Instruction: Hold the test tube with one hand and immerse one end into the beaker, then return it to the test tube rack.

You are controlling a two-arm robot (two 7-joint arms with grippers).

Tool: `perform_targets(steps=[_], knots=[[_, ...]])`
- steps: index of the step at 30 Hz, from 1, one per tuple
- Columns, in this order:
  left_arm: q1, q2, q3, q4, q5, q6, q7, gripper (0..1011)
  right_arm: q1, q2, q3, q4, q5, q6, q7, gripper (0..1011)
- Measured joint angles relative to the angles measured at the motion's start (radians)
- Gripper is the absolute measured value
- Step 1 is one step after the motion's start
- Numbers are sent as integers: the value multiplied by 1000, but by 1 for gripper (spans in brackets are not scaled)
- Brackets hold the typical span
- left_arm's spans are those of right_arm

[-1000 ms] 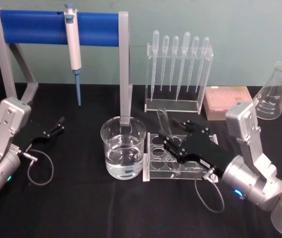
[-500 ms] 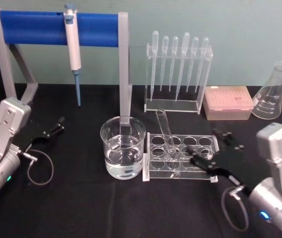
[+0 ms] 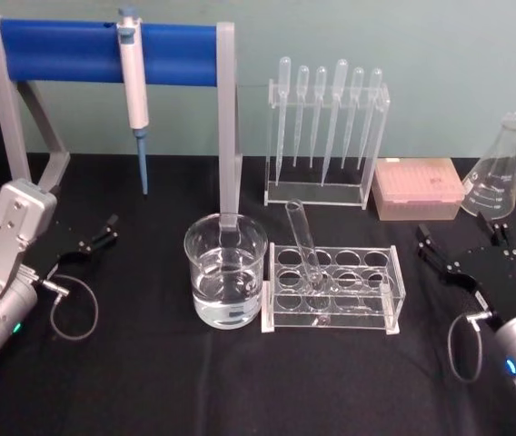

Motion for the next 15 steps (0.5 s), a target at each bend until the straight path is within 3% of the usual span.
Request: perform_targets(steps=[7, 12, 15], knots=[[0, 0, 0, 0, 0, 0, 0, 1000, 54, -42, -27, 92, -133, 52, -100, 1004], [0, 0, 0, 0, 0, 0, 0, 1000, 73, -63, -43, 118, -209, 77, -147, 1004], [0, 0, 0, 0, 0, 0, 0, 1000, 73, -63, -43, 118, -207, 77, -147, 1004]])
